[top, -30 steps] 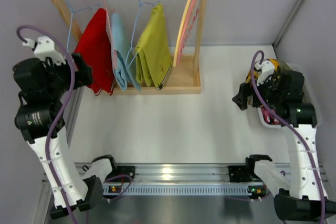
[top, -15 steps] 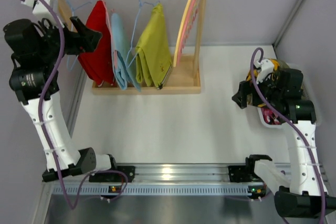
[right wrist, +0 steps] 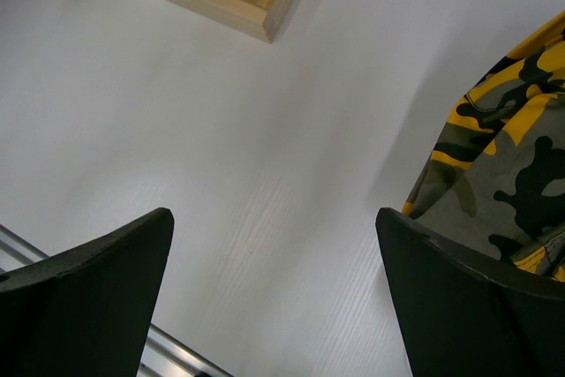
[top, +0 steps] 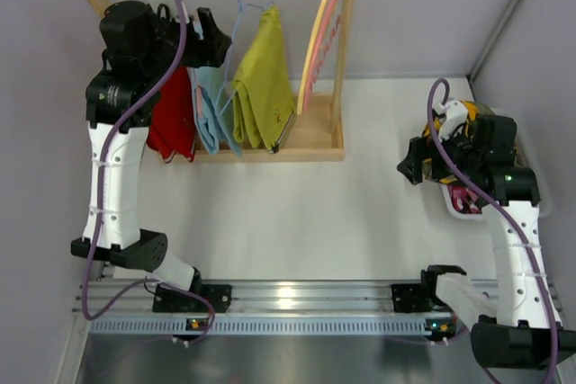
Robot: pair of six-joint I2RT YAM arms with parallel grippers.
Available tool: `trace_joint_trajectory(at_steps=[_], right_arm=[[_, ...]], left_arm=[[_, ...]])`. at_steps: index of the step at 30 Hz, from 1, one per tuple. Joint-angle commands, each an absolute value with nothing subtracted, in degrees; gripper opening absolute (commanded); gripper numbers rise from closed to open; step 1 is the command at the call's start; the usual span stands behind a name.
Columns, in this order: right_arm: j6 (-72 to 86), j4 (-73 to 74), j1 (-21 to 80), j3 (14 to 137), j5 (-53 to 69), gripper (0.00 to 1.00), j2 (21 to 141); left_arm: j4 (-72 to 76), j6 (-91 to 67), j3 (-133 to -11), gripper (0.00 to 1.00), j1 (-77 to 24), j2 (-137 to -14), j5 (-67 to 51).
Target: Remove the trousers from the hanger
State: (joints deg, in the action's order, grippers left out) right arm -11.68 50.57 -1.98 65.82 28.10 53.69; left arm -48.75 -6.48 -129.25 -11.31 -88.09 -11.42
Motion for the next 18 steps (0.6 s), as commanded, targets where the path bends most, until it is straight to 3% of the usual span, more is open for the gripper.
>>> trace_joint_trajectory(at_steps=[1, 18], right_arm=[[-11.51, 49.13, -1.14, 68.64, 27.69, 0.99, 53.61], [-12.57, 48.60, -1.14, 66.36, 27.16, 0.99, 52.29]], left_arm=[[-42.81, -3.17, -130.96, 0.78, -14.93, -90.35, -5.37], [-37.88, -5.36, -131.66, 0.76, -18.54, -97.38, 1.30]])
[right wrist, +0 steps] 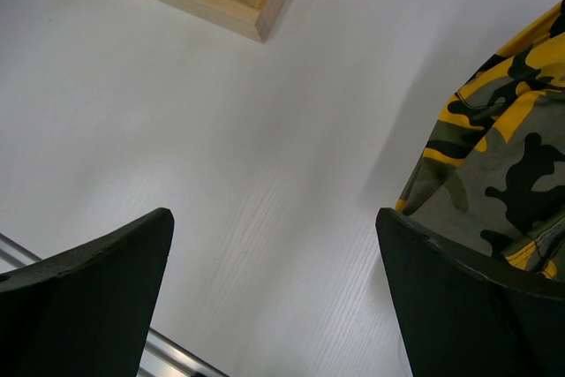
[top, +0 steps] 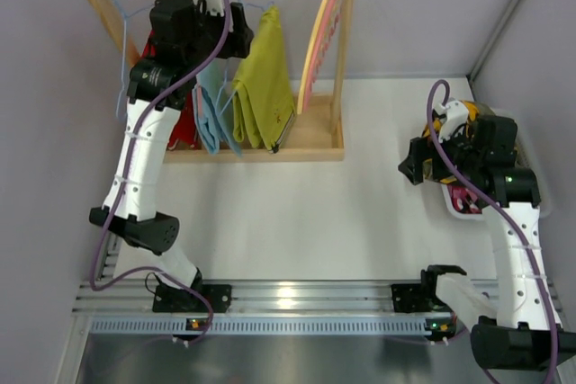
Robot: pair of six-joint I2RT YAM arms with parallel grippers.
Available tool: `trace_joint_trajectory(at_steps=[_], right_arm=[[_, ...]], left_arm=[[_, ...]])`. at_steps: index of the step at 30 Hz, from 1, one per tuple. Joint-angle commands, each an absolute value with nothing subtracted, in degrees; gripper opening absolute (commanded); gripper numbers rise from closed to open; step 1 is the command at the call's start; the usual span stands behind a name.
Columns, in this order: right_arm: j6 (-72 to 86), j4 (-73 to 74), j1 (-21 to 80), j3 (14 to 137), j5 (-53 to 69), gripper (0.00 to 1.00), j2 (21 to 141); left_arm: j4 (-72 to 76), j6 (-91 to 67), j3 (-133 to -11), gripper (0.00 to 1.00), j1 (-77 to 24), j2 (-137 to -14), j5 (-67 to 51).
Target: Remove the trousers from the hanger
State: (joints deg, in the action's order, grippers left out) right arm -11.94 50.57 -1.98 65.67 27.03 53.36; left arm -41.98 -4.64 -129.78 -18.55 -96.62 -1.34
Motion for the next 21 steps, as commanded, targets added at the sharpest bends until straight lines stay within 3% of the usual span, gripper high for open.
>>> trace_joint_trajectory(at_steps=[1, 13, 19, 21], right_arm=[[-12.57, 48.52, -1.14, 66.36, 27.16, 0.99, 52.29], [-12.83, 48.25, -1.14, 65.66, 26.54, 0.99, 51.77], [-13.18, 48.51, -1.14, 65.57, 26.19, 0.99, 51.68], [-13.53, 48.69, -1.14, 65.74, 26.02, 0.99, 51.59]], left_arm=[[-37.79, -5.45, -131.57, 0.75, -18.54, -97.82, 1.23], [-32.00, -10.01, -130.78, 0.74, -18.54, -101.16, -0.62], [-27.60, -10.81, -130.17, 0.66, -18.54, -102.56, 1.76], [-27.42, -10.55, -130.34, 0.58, -18.54, -103.09, 2.11]])
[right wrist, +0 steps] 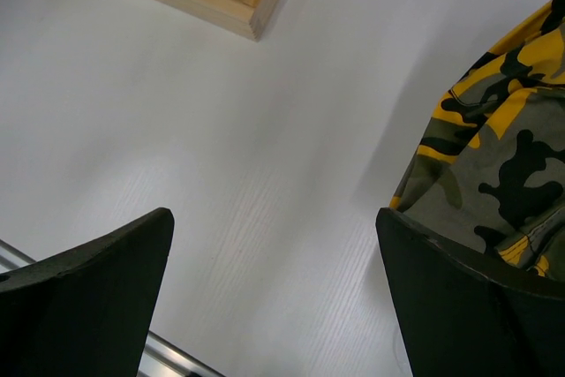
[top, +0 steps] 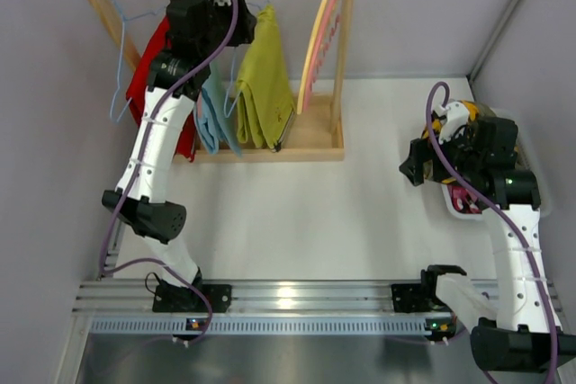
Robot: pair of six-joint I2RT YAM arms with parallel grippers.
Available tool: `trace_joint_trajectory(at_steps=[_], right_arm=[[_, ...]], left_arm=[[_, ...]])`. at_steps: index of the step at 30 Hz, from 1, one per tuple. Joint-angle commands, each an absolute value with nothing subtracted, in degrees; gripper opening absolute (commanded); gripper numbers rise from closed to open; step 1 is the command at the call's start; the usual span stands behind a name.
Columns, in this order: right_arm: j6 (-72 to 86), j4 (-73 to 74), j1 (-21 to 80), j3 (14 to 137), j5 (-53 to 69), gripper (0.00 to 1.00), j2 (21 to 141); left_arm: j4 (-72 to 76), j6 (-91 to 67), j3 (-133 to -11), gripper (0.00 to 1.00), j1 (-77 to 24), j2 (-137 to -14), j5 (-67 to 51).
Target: Remove the trousers from the hanger
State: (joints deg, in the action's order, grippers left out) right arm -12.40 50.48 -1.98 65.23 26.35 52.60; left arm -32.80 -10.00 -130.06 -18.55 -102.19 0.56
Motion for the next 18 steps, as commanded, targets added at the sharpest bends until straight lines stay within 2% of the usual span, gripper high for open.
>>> trace_joint_trajectory(at_steps=[1, 2, 3, 5, 6, 10, 18], right_arm=[[-13.62, 48.78, -1.14, 65.74, 25.93, 0.99, 51.59], [-13.88, 48.69, -1.14, 65.74, 25.84, 0.99, 51.50], [-13.89, 48.78, -1.14, 65.74, 25.75, 1.00, 51.50], [-13.89, 48.78, -1.14, 65.74, 25.84, 0.99, 51.50], [-13.89, 48.69, -1.14, 65.74, 25.84, 0.99, 51.50], [-13.71, 48.52, -1.14, 66.09, 25.84, 0.99, 51.59], [-13.71, 48.43, -1.14, 66.27, 26.19, 0.99, 51.68]], left_arm=[[-27.42, -10.29, -130.52, 0.54, -18.54, -103.36, 2.28], [-27.51, -10.20, -130.52, 0.49, -18.54, -103.71, 2.37], [-27.42, -10.11, -130.60, 0.37, -18.54, -103.80, 2.63], [-27.25, -10.11, -130.43, 0.25, -18.54, -103.80, 3.25], [-27.16, -10.11, -130.52, 0.14, -18.54, -103.80, 3.25], [-25.32, -10.02, -130.78, 0.00, -18.46, -103.10, 2.38], [-18.47, -10.55, -135.52, 0.00, -18.54, -101.52, 2.55]])
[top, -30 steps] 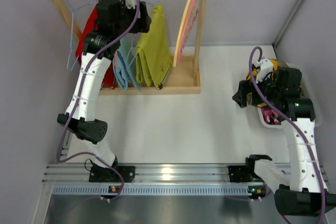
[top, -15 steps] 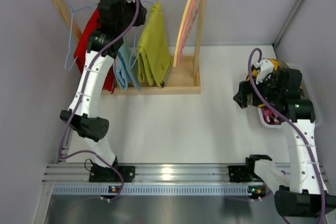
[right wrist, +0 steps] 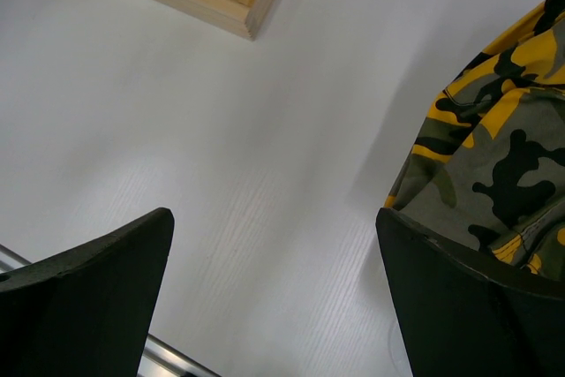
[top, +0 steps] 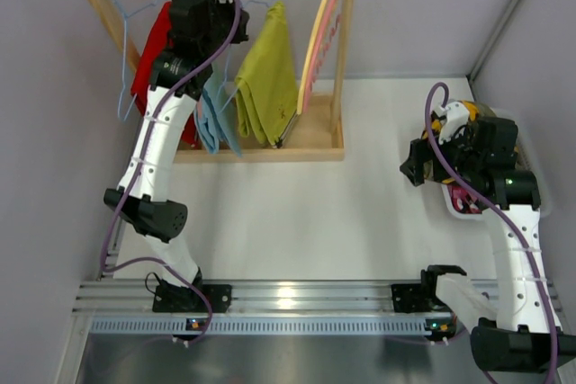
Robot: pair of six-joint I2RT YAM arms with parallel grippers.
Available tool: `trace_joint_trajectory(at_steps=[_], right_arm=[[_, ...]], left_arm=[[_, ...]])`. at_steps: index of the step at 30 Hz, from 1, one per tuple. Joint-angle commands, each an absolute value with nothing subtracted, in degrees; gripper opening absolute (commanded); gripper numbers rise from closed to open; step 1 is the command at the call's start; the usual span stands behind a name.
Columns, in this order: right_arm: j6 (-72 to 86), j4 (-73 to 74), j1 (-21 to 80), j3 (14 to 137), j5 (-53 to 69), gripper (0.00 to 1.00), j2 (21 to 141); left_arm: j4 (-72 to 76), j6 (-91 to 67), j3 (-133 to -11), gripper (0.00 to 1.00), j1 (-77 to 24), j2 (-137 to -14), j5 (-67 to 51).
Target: Remove the trousers from the hanger
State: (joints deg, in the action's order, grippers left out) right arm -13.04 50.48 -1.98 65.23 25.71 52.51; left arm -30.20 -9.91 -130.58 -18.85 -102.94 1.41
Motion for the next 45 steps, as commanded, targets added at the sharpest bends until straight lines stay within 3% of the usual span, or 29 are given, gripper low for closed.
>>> trace_joint_trajectory(at_steps=[1, 13, 25, 38, 45], right_arm=[[-13.71, 48.34, -1.14, 66.18, 26.19, 0.99, 51.59], [-13.62, 48.08, -1.14, 67.06, 26.46, 0.99, 51.33], [-12.92, 44.12, -1.14, 67.06, 27.60, 0.99, 49.74], [-12.22, 44.03, -1.14, 68.38, 27.60, 0.99, 50.36], [-11.70, 41.31, -1.14, 69.08, 29.88, 0.99, 46.76]], left_arm=[[-18.28, -10.89, -136.14, 0.00, -18.54, -101.43, 2.64], [-15.47, -13.36, -134.83, 0.00, -18.72, -96.51, 1.41], [-10.28, -12.39, -116.02, 0.00, -19.60, -82.10, -2.02], [-5.80, -11.68, -123.48, 0.00, -19.69, -88.50, 1.85], [-7.90, -13.53, -118.15, 0.00, -21.62, -80.80, 1.14]])
